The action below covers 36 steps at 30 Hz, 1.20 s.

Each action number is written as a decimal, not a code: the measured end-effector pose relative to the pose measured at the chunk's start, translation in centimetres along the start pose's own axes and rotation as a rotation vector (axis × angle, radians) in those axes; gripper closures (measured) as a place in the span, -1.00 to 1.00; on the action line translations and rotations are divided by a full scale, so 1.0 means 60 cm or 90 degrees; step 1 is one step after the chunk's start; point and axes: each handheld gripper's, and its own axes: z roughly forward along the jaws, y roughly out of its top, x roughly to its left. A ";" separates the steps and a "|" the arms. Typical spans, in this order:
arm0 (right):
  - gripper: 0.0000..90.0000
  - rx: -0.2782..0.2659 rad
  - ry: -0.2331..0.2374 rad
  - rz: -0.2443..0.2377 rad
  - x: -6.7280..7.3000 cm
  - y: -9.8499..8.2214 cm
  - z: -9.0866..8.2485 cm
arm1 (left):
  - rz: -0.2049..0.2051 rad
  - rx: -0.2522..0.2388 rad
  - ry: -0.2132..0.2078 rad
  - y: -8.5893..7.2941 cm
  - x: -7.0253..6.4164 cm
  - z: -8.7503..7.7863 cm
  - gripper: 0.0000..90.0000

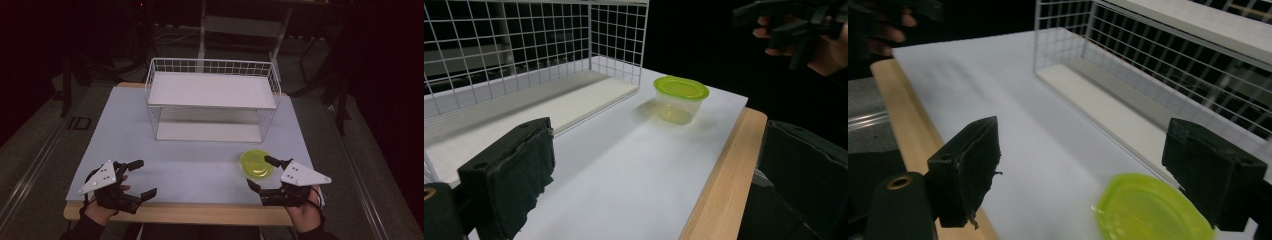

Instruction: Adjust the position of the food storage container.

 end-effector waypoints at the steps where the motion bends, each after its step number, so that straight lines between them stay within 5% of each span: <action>1: -0.66 -0.006 -0.007 0.003 -0.006 0.002 -0.002 | 0.000 0.000 0.000 0.000 0.000 0.000 -0.94; 9: -0.63 0.014 -0.022 0.083 -0.067 -0.006 -0.004 | -0.008 0.000 0.000 -0.001 0.002 0.000 -0.94; 19: -0.69 0.025 -0.047 0.127 -0.120 -0.033 -0.018 | -0.012 0.000 -0.003 -0.001 0.003 0.001 -0.94; 20: -0.69 0.024 -0.058 0.126 -0.124 -0.037 -0.019 | -0.012 0.000 -0.003 -0.001 0.003 0.001 -0.94; 21: -0.75 0.025 -0.103 0.116 -0.129 -0.043 -0.020 | -0.014 -0.001 -0.003 -0.001 0.003 0.001 -0.94; 25: -0.75 0.034 -0.122 0.130 -0.140 -0.056 -0.019 | -0.017 -0.003 -0.004 -0.001 0.004 0.000 -0.94; 29: -0.20 0.086 -0.137 0.135 -0.156 -0.081 -0.016 | -0.017 -0.004 -0.005 -0.001 0.004 0.000 -0.94; 32: -0.12 0.104 -0.136 0.154 -0.163 -0.093 -0.013 | -0.016 -0.004 -0.005 -0.001 0.003 0.000 -0.94; 34: 0.47 0.128 -0.137 0.182 -0.173 -0.109 -0.010 | -0.015 -0.003 -0.004 -0.001 0.003 0.000 -0.94; 36: 0.68 0.151 -0.129 0.210 -0.179 -0.120 -0.006 | -0.016 -0.003 -0.005 -0.001 0.003 0.001 -0.94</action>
